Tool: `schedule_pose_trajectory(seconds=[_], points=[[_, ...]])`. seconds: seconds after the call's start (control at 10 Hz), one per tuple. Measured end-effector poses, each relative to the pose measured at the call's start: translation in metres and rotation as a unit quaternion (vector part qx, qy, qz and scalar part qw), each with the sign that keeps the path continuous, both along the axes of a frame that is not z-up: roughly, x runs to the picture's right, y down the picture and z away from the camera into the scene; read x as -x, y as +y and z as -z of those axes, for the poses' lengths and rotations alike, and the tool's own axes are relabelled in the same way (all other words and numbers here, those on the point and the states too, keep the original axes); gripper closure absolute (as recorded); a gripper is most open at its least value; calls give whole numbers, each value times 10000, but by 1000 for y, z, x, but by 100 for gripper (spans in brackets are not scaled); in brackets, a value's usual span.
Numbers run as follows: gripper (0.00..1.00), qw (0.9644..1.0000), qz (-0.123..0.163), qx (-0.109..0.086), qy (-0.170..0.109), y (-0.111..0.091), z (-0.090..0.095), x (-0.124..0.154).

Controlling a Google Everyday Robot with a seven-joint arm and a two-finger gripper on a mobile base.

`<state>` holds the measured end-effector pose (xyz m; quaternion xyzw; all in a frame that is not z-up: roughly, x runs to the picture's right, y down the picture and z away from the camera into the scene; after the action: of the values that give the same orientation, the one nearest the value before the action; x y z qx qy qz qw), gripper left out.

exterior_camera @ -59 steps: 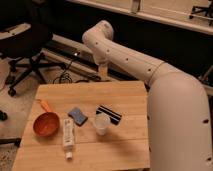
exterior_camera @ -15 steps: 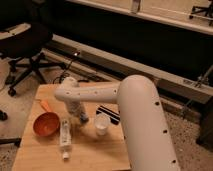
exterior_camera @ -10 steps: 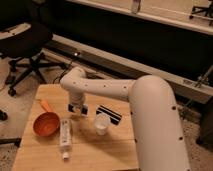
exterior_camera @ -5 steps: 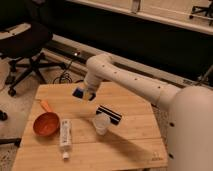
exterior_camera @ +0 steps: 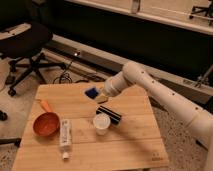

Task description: Place the white sponge in the ceramic cup

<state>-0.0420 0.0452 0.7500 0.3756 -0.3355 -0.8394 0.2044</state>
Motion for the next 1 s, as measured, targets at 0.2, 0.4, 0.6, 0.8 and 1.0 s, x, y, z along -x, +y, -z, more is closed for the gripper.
schedule_pose_trajectory(seconds=[0.2,0.4,0.6,0.8,1.0], points=[[83,9967,-359,290,-667,16,19,-3],[83,9897,-455,401,-1299,34,34,-3],[83,9816,-463,469,-1791,53,44,-5],[83,9754,-455,467,-2107,62,46,-6],[83,9711,-476,413,-2303,67,42,-7]])
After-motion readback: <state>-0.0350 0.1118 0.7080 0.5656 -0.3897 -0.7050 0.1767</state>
